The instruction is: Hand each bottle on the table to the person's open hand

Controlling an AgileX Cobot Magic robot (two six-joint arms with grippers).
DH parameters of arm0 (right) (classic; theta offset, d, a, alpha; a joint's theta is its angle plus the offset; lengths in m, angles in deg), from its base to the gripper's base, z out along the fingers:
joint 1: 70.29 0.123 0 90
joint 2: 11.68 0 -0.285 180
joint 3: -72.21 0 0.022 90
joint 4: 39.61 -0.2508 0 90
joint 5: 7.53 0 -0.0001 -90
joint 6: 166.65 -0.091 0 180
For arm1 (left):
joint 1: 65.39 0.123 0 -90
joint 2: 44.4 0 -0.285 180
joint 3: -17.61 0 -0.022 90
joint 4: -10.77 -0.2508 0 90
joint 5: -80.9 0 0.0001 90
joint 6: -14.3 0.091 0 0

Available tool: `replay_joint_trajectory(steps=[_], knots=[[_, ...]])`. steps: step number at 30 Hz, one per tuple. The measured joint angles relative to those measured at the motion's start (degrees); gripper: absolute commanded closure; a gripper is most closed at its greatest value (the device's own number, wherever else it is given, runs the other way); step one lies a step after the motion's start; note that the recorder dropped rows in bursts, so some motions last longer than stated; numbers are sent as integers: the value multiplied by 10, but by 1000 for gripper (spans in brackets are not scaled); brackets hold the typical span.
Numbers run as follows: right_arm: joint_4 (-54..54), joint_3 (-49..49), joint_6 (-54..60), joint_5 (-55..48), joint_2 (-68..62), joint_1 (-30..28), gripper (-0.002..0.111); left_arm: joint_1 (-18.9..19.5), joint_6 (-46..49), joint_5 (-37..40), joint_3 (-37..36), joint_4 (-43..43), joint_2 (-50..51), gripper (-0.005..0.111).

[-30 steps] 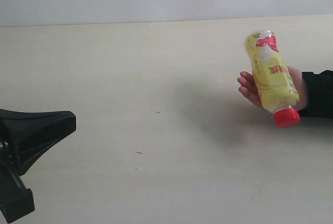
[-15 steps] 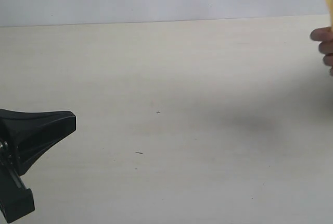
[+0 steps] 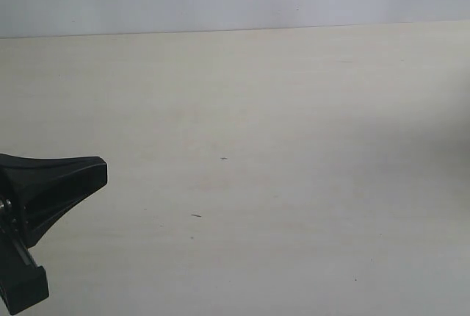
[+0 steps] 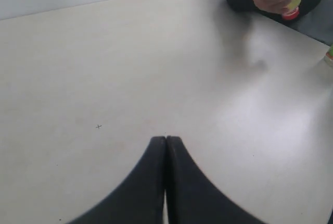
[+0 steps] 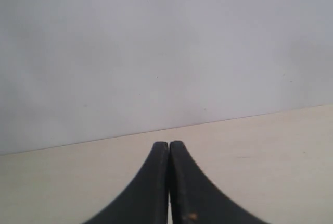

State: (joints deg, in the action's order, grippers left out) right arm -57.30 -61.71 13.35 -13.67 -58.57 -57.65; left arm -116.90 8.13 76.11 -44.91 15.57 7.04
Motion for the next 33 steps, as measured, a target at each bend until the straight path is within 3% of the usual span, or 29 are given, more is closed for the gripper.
replay_joint_trajectory(steps=[15, 26, 33], knots=[[16, 0, 17, -5, 61, -4, 108, 0, 0, 0, 0, 0, 0, 107], [28, 91, 62, -65, 265, -118, 108, 0, 0, 0, 0, 0, 0, 107], [36, 192, 70, -30, 333, -141, 108, 0, 0, 0, 0, 0, 0, 107]])
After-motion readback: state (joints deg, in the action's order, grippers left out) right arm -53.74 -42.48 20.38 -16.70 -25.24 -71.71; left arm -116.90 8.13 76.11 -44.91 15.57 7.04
